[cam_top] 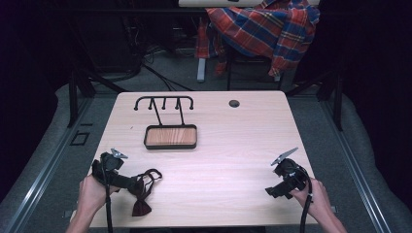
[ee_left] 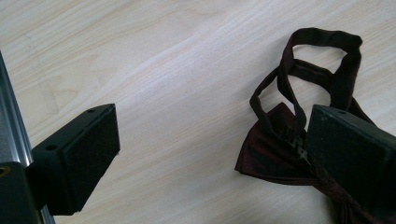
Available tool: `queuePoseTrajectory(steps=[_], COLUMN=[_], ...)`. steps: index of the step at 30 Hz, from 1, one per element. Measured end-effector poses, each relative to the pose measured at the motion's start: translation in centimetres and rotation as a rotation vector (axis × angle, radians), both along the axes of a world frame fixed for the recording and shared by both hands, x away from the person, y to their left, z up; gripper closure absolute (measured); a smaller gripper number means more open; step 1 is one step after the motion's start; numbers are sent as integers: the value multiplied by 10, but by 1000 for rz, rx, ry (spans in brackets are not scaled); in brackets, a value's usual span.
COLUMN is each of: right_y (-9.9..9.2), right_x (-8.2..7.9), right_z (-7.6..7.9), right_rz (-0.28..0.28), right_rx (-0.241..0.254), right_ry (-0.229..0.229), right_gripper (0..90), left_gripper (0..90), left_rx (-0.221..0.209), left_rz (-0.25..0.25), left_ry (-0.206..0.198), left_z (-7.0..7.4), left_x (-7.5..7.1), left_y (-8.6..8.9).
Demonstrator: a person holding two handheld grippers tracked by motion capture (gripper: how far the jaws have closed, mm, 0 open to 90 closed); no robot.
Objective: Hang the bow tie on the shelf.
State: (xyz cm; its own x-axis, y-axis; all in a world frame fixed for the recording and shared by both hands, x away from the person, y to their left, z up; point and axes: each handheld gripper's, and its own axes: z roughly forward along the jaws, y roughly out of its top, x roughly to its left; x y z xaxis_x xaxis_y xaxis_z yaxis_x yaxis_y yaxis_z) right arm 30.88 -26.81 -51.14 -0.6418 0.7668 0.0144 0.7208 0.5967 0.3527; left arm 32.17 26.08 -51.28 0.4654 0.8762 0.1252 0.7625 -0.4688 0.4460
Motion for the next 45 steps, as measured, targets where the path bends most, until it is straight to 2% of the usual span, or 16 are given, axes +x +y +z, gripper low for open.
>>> queuePoseTrajectory(steps=[6, 8, 12, 14, 17, 21, 29, 34, 39, 45], right_y=[2, 4, 8, 9, 11, 10, 10, 13, 14, 13], right_x=[1, 2, 10, 13, 13, 12, 13, 13, 14, 13], right_z=[0, -1, -5, -6, -8, -5, -7, -7, -7, -7], right_rz=[11, 28, 30, 40, 37, 53, 46, 59, 56, 61], right_rx=[-2, -9, -6, -2, 7, -9, 0, -7, -7, -20], right_ry=[-5, 8, 8, 22, 19, 19, 23, 22, 21, 23], right_gripper=[129, 128, 128, 128, 128, 128, 128, 128, 128, 129], left_gripper=[23, 22, 14, 14, 13, 6, 8, 16, 22, 5], left_rx=[-8, -16, -28, -18, -25, -37, -15, -23, 0, 7], left_rz=[-8, -9, -37, -46, -50, -62, -112, -119, -135, -139], left_ry=[-4, -4, 10, 13, 13, 22, 33, 44, 44, 56], left_z=[1, 0, -4, -5, -5, -5, -9, -10, -11, -15], left_x=[-2, -2, 2, 4, 6, 10, 22, 23, 26, 31], left_y=[-1, -2, -6, -9, -11, -17, -25, -22, -24, -27])
